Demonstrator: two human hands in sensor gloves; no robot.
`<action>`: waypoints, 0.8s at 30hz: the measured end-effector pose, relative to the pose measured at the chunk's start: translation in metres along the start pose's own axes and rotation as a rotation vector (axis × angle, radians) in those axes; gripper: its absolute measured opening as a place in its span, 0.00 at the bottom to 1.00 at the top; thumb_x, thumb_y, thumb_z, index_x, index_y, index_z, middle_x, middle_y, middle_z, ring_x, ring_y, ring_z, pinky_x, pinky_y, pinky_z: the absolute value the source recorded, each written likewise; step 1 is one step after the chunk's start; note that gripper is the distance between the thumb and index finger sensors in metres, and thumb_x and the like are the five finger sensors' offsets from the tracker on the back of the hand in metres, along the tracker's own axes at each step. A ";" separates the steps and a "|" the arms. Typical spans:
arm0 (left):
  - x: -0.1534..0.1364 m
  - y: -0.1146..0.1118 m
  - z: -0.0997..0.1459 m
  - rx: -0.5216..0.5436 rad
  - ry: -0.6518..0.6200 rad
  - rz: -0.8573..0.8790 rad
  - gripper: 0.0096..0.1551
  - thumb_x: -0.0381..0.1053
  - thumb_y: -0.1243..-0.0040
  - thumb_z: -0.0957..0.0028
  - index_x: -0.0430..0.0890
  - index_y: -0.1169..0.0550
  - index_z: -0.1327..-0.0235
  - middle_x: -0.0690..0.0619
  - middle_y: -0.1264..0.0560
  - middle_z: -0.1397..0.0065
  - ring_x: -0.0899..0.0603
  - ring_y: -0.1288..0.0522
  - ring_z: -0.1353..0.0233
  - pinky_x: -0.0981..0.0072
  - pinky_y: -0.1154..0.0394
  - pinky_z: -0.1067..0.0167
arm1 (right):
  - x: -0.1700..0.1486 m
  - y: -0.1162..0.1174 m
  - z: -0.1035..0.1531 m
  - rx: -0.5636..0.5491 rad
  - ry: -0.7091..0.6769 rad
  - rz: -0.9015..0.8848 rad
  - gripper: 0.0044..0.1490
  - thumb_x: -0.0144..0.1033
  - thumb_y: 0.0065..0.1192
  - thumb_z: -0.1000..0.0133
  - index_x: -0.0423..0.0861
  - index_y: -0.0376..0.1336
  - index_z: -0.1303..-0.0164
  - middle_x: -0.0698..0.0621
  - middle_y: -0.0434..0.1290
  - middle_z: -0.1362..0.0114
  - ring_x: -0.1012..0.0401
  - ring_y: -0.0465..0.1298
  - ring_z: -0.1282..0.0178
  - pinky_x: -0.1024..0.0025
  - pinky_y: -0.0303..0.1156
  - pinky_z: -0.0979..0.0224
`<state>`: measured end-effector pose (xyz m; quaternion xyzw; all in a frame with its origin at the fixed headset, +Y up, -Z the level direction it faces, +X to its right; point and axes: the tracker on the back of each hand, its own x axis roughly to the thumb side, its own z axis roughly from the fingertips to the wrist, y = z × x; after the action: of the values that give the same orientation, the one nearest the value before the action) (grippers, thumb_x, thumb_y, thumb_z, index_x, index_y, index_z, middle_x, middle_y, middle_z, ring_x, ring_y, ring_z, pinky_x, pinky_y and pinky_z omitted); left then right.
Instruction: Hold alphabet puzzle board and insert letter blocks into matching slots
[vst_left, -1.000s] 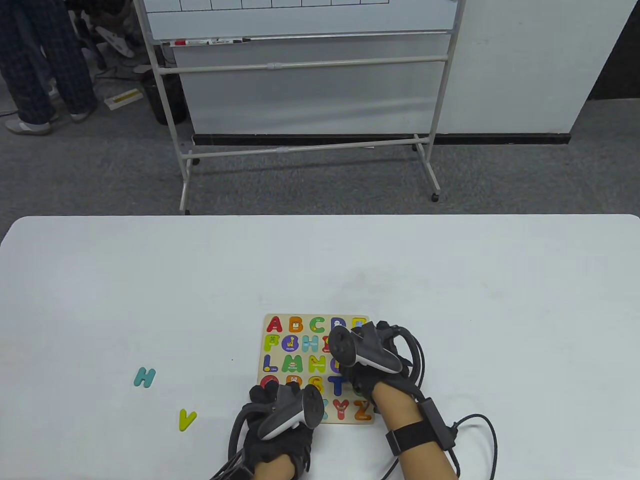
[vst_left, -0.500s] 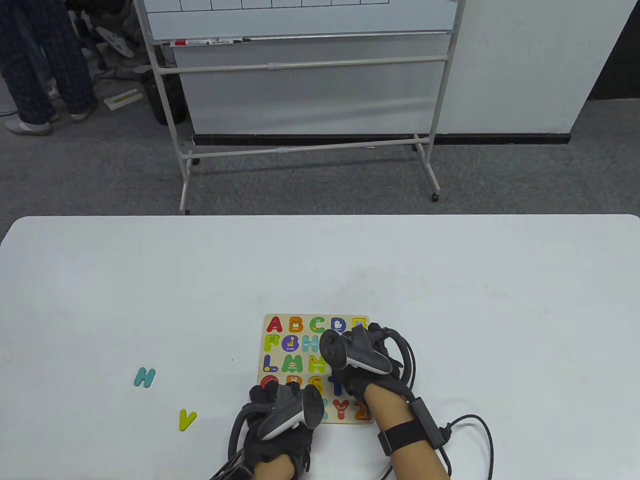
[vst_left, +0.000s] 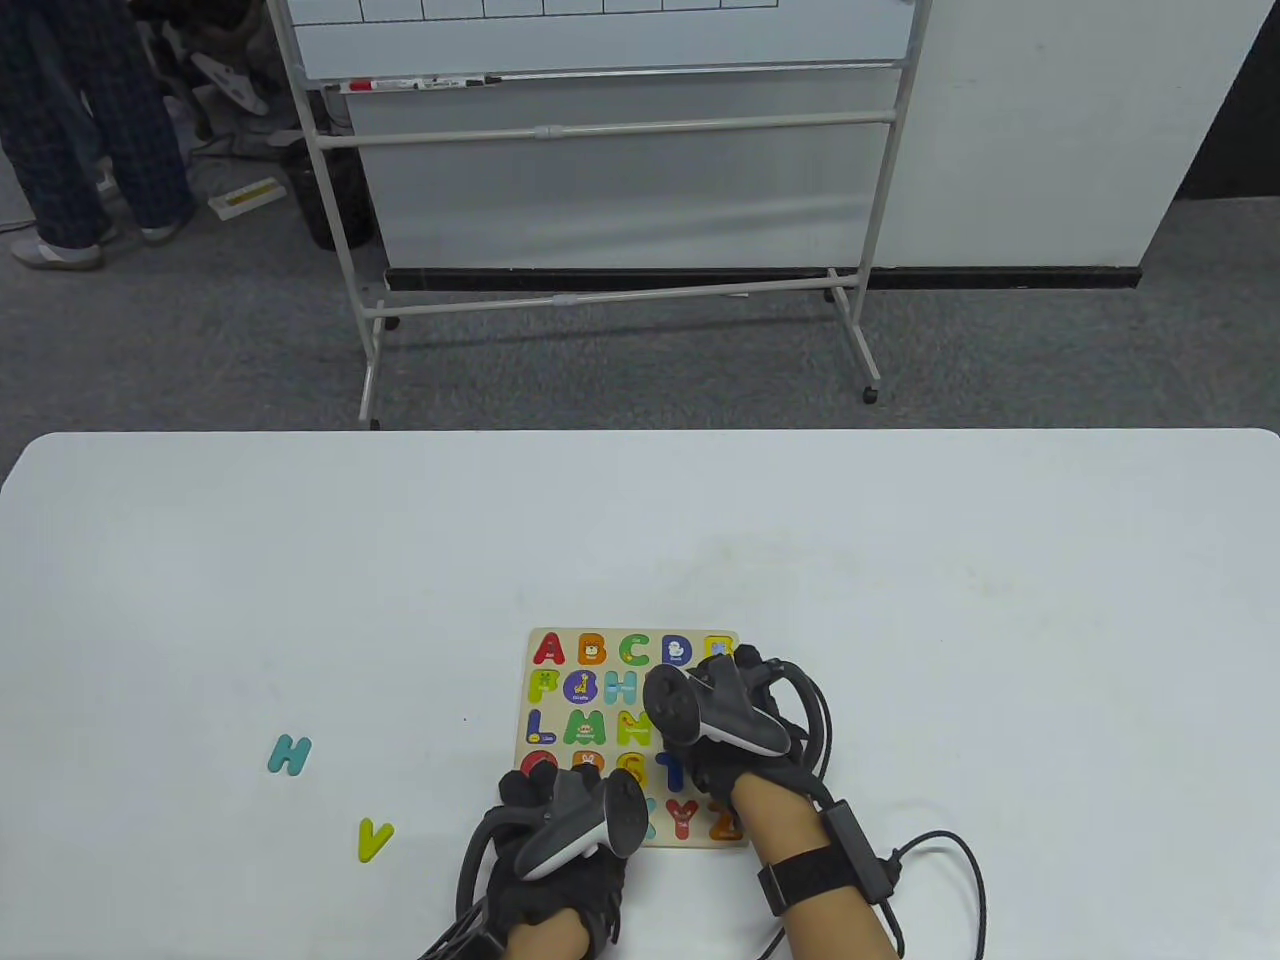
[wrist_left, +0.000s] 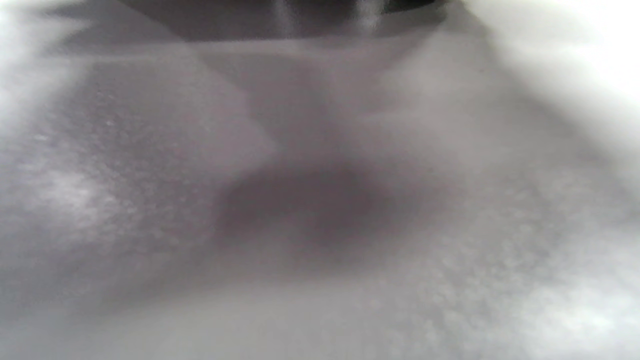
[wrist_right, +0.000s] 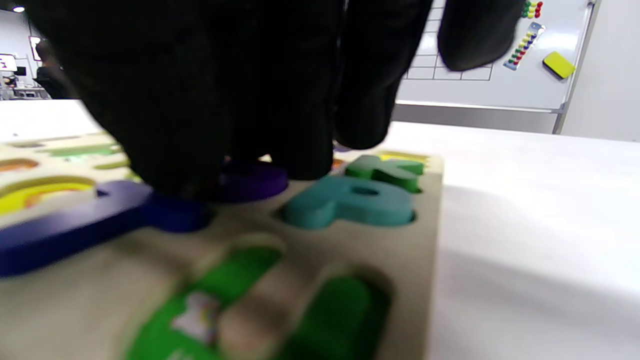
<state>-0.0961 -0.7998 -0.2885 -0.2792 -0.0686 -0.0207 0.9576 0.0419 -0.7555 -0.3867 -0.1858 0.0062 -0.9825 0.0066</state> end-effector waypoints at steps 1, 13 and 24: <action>0.000 0.000 0.000 0.000 0.000 0.000 0.48 0.59 0.66 0.45 0.35 0.65 0.25 0.23 0.66 0.25 0.13 0.63 0.26 0.24 0.53 0.33 | 0.000 0.000 0.000 -0.002 0.000 0.000 0.31 0.46 0.83 0.59 0.55 0.78 0.44 0.54 0.85 0.39 0.53 0.79 0.26 0.37 0.61 0.22; 0.000 0.000 0.000 -0.002 0.000 0.000 0.48 0.59 0.66 0.45 0.35 0.65 0.25 0.23 0.65 0.25 0.13 0.63 0.26 0.24 0.53 0.33 | -0.010 -0.008 0.009 0.104 0.051 -0.101 0.39 0.53 0.69 0.52 0.52 0.70 0.29 0.46 0.74 0.23 0.46 0.74 0.22 0.34 0.58 0.22; 0.001 0.001 0.000 -0.001 0.003 -0.008 0.48 0.59 0.65 0.45 0.35 0.64 0.25 0.22 0.65 0.25 0.12 0.62 0.26 0.24 0.52 0.33 | -0.027 0.007 0.070 0.262 -0.043 -0.087 0.52 0.56 0.43 0.45 0.52 0.30 0.17 0.46 0.35 0.11 0.47 0.37 0.11 0.44 0.38 0.18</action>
<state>-0.0955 -0.7990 -0.2894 -0.2793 -0.0682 -0.0248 0.9575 0.0929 -0.7632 -0.3314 -0.2044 -0.1302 -0.9701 -0.0118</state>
